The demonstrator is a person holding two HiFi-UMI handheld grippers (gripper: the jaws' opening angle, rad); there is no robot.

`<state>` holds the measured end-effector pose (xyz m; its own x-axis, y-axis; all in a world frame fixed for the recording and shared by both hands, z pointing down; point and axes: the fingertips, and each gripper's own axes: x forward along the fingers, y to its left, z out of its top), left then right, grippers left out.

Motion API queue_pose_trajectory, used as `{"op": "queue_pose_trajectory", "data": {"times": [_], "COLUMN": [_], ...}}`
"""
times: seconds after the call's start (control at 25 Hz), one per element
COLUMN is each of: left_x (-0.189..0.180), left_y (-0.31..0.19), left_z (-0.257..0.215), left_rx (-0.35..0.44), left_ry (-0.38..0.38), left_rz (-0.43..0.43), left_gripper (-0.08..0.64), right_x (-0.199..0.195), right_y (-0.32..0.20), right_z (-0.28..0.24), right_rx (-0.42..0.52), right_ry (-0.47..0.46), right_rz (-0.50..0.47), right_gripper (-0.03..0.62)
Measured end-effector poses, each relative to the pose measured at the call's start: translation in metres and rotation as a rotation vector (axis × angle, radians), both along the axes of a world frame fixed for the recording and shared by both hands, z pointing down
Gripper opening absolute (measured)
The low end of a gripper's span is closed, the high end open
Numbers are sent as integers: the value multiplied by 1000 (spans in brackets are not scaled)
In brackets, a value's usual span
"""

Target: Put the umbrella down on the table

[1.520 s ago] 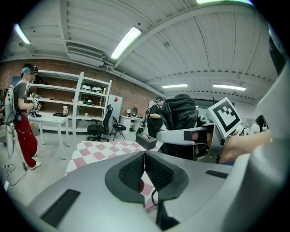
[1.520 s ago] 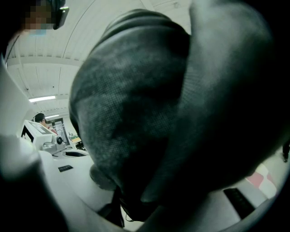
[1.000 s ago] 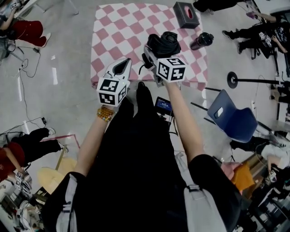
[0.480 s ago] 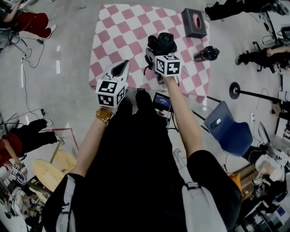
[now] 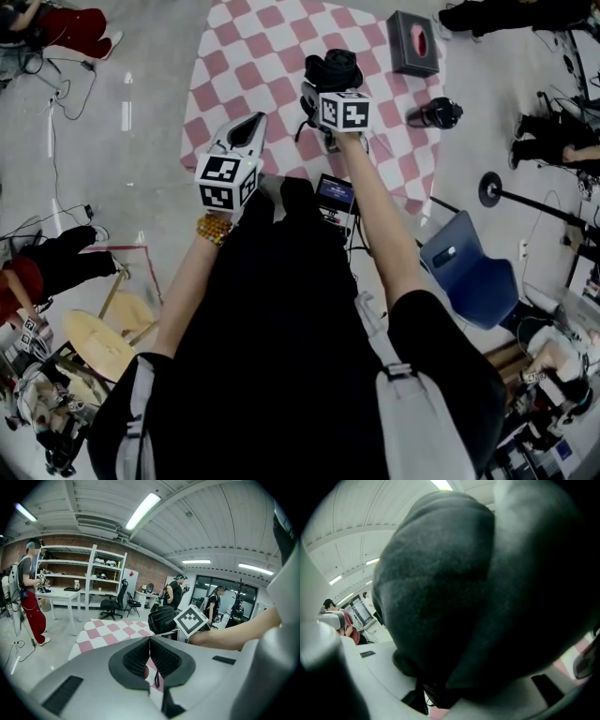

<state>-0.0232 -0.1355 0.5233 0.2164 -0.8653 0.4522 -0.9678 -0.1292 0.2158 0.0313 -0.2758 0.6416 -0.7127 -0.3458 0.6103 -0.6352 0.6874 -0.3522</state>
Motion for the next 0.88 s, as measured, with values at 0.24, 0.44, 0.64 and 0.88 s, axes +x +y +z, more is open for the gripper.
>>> {"op": "queue_pose_trajectory", "data": {"times": [0.24,0.44,0.64,0.88], "left_x": [-1,-6,-4,-3], "left_y": [-6,-6,-13,-15], "left_z": [2,3,8,8], "left_rx": [-6,-11,-20,-19], "left_ry": [1,-1,2,12], "left_rz": [-23,-48,-61,-73], "left_gripper": [14,14,14,14], "right_x": [-2,-3,-2,-5], "right_y": [-13,-17,-26,-28], "right_z": [15,27,42,54], "right_rx": [-18,-35,-65,-82], "right_ry": [27,47,68,93], "right_rz": [-17,-19,-14,-13], "right_gripper": [199,199,199,199]}}
